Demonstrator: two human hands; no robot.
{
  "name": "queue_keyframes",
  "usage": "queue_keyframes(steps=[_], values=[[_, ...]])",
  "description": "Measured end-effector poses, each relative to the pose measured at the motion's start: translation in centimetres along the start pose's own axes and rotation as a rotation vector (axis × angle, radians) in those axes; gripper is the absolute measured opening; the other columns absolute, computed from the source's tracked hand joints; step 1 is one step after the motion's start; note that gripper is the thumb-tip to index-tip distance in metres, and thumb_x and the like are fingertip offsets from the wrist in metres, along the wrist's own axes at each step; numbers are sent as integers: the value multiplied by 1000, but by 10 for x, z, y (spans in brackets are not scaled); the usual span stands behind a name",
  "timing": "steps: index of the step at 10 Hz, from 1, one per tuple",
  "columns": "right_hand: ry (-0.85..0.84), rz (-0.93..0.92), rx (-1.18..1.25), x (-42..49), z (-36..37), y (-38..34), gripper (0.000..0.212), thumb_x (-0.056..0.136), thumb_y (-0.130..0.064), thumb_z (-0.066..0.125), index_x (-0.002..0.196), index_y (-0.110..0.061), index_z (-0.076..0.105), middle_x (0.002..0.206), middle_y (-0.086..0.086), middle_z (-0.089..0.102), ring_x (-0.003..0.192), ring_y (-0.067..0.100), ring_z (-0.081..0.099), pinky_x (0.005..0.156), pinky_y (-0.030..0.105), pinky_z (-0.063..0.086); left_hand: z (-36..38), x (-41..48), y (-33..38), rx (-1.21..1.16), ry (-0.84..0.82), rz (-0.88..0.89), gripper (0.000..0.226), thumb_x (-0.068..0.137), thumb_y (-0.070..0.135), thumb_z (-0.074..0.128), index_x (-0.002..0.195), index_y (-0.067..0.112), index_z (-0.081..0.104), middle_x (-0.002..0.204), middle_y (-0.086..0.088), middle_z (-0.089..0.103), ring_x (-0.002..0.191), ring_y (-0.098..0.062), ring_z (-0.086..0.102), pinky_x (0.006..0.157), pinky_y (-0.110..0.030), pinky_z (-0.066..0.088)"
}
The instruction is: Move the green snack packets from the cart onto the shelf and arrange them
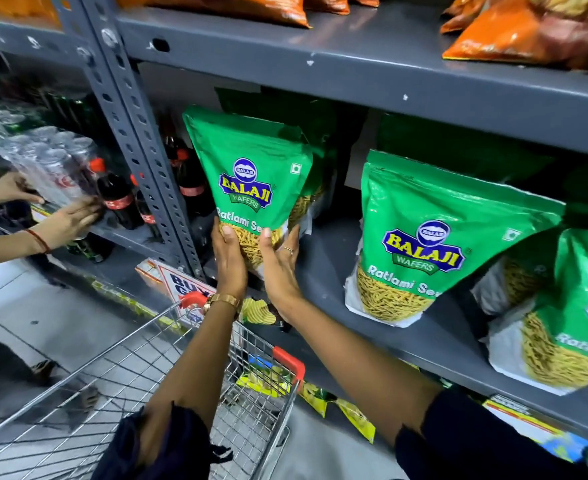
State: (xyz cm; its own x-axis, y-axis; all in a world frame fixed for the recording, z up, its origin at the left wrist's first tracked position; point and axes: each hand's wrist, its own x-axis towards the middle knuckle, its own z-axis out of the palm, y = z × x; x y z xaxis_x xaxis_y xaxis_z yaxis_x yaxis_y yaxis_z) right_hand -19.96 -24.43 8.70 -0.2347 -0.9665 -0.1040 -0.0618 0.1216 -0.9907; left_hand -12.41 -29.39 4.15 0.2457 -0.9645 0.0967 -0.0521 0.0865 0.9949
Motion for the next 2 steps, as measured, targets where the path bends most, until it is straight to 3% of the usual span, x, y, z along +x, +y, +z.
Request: queue_keyframes(steps=[1, 2], values=[[-13, -20, -29, -25, -21, -12, 81, 96, -48, 41, 152, -23, -12, 163, -2, -12, 151, 13, -3, 107, 19, 3, -2, -5, 4, 63, 8, -26, 88, 83, 80, 21, 153, 26, 16, 162, -6, 22, 150, -24, 22, 122, -53, 20], [-35, -97, 43, -64, -41, -14, 84, 94, -51, 45, 151, -31, -14, 163, -7, -11, 151, 10, 1, 116, 25, 0, 1, -26, 11, 125, 86, 62, 78, 92, 61, 25, 155, 19, 6, 165, -10, 12, 152, -25, 13, 124, -50, 15]])
